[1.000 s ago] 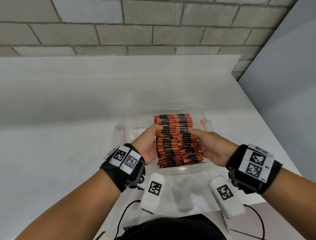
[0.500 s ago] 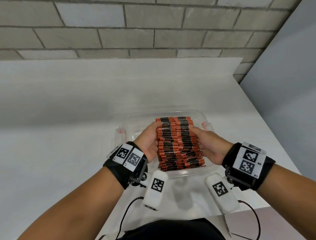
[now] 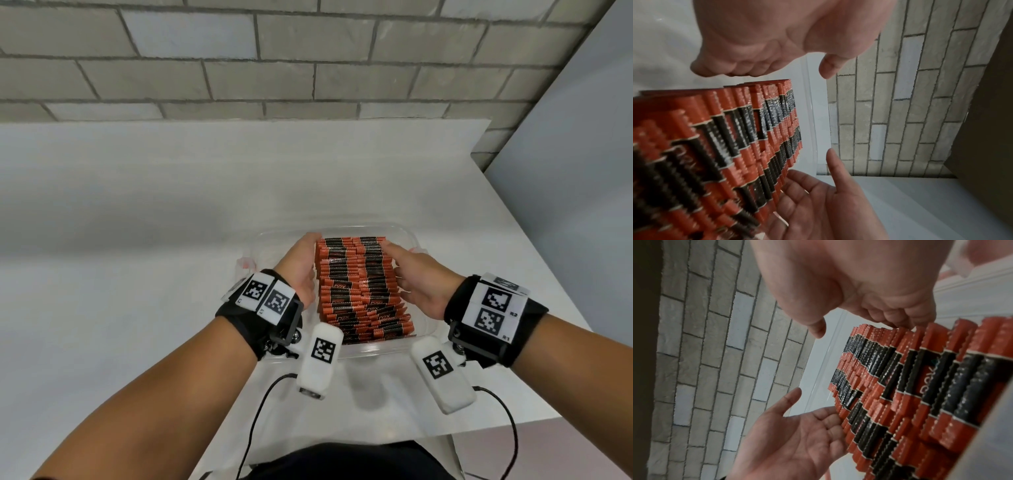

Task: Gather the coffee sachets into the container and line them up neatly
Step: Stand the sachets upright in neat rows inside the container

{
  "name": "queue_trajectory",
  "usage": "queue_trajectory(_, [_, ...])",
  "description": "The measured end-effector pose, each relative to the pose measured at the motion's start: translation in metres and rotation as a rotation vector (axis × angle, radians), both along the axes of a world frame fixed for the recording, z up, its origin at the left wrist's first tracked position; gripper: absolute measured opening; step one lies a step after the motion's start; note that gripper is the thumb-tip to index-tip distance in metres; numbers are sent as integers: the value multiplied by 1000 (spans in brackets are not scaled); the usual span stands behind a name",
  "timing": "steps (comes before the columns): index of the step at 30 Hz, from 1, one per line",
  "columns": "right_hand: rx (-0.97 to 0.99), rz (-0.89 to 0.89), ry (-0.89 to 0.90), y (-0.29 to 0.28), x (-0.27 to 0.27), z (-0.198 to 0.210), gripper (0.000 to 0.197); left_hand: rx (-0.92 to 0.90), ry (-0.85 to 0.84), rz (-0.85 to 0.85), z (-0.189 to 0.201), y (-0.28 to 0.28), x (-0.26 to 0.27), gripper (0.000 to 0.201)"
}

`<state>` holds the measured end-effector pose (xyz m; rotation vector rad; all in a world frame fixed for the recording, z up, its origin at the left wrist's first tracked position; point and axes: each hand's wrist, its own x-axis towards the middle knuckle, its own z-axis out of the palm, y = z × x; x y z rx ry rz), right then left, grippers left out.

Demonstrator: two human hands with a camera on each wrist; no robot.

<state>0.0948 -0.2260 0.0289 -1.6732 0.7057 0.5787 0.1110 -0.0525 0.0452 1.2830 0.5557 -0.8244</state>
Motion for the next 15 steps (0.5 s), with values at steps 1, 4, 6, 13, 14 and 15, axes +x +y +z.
queue_trajectory(1, [-3, 4, -5, 1, 1, 2, 72, -14, 10, -1, 0, -1, 2, 36])
queue_trajectory(4, [8, 31, 8, 4, 4, 5, 45, -64, 63, -23, 3, -3, 4, 44])
queue_trajectory(6, [-27, 58, 13, 6, 4, 7, 50, -38, 46, -11, 8, -2, 7, 47])
queue_trajectory(13, [-52, 18, -12, 8, 22, 14, 61, -29, 6, -2, 14, -5, 18, 67])
queue_trajectory(14, [-45, 10, -15, 9, 25, 13, 59, -23, -6, -9, 14, -6, 18, 66])
queue_trajectory(15, [-44, 4, -18, 10, 26, 12, 56, -13, -21, -18, 14, -6, 18, 66])
